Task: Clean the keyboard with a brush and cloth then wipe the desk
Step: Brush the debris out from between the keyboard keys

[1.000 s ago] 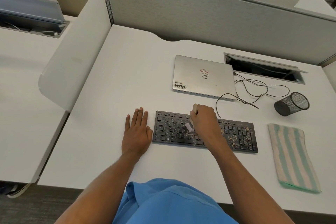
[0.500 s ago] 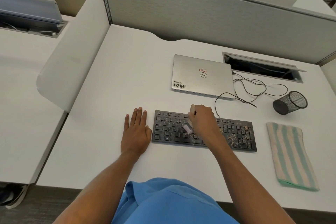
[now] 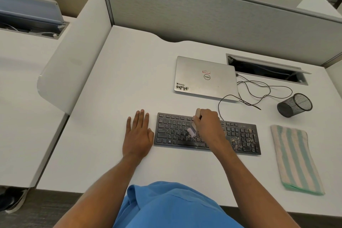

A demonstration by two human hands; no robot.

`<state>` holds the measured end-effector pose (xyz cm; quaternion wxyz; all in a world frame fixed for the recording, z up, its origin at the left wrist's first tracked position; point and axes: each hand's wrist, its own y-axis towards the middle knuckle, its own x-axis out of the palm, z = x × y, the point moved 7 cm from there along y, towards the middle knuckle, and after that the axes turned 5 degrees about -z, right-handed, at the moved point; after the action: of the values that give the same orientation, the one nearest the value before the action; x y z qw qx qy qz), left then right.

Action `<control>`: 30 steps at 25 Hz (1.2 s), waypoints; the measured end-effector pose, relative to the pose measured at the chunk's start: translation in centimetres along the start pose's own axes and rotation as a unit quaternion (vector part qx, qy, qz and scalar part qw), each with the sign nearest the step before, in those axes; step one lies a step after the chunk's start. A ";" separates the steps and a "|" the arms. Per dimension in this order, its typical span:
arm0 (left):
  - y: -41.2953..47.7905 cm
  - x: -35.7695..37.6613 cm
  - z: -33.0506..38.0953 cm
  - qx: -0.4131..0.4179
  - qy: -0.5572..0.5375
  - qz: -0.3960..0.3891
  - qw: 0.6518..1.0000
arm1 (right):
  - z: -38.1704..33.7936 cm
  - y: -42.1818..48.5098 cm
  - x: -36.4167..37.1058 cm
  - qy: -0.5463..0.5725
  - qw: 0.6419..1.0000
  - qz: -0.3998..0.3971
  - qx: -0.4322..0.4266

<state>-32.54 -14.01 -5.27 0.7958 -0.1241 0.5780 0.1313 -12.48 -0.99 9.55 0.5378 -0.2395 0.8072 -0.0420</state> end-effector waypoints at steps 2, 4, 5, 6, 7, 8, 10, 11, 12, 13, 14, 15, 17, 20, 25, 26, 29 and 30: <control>0.0 0.0 0.0 -0.001 0.000 -0.004 1.000 | -0.6 0.2 -0.7 0.039 0.998 0.045 -0.015; 0.0 0.0 0.1 -0.003 -0.001 -0.003 1.000 | -1.1 0.5 -0.4 0.095 0.993 0.063 -0.029; 0.0 -0.1 0.1 -0.003 -0.001 -0.002 1.000 | -1.4 0.5 -0.1 0.118 0.991 0.063 -0.032; 0.0 -0.1 0.1 -0.002 -0.001 -0.002 1.000 | -1.6 0.3 0.1 0.125 0.990 0.060 -0.031; 0.0 -0.1 0.1 -0.002 -0.001 -0.002 1.000 | -1.7 0.1 0.3 0.122 0.991 0.055 -0.030; 0.0 -0.1 0.1 -0.001 -0.001 -0.003 1.000 | -1.5 -0.1 0.3 0.104 0.993 0.046 -0.023; 0.0 0.0 0.0 -0.002 0.000 -0.002 1.000 | -0.7 -0.2 0.8 0.071 0.997 0.020 -0.009; 0.1 0.0 0.0 -0.002 0.000 -0.002 1.000 | -0.2 -0.1 1.1 0.061 0.998 0.007 -0.003; 0.1 0.0 0.0 -0.001 0.000 -0.001 1.000 | 0.1 -0.1 1.4 0.046 0.999 -0.005 -0.001; 0.0 0.0 0.0 -0.001 0.000 -0.001 1.000 | 0.1 -0.2 1.4 0.030 0.999 -0.010 -0.008; 0.0 0.0 0.0 -0.001 0.000 -0.001 1.000 | -0.2 -0.4 1.2 0.015 1.000 -0.011 -0.017; 0.0 0.0 0.0 -0.001 0.000 -0.003 1.000 | -0.6 -0.6 0.9 0.013 1.000 0.001 -0.028; 0.1 0.1 0.0 -0.003 0.002 -0.005 1.000 | -1.6 -1.0 0.1 0.040 0.997 0.044 -0.047; 0.0 0.0 0.0 -0.004 0.001 -0.007 1.000 | -2.2 -1.0 0.6 0.084 0.993 0.056 -0.061; 0.0 0.0 0.0 -0.005 0.000 -0.004 1.000 | -0.7 -1.3 1.0 0.040 0.998 0.017 -0.049; 0.0 0.0 0.0 -0.004 0.000 -0.004 1.000 | -0.5 -1.4 0.4 0.046 0.997 0.024 -0.055; 0.1 0.0 -0.1 -0.004 -0.001 -0.004 1.000 | -0.1 -1.5 -0.5 0.182 0.981 0.028 -0.059; 0.1 0.0 0.0 -0.004 -0.001 -0.005 1.000 | -0.4 -1.5 -0.4 0.222 0.973 0.012 -0.062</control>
<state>-32.59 -13.94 -5.33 0.7966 -0.1301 0.5759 0.1302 -12.18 -2.22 10.56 0.3298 -0.2468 0.9105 -0.0377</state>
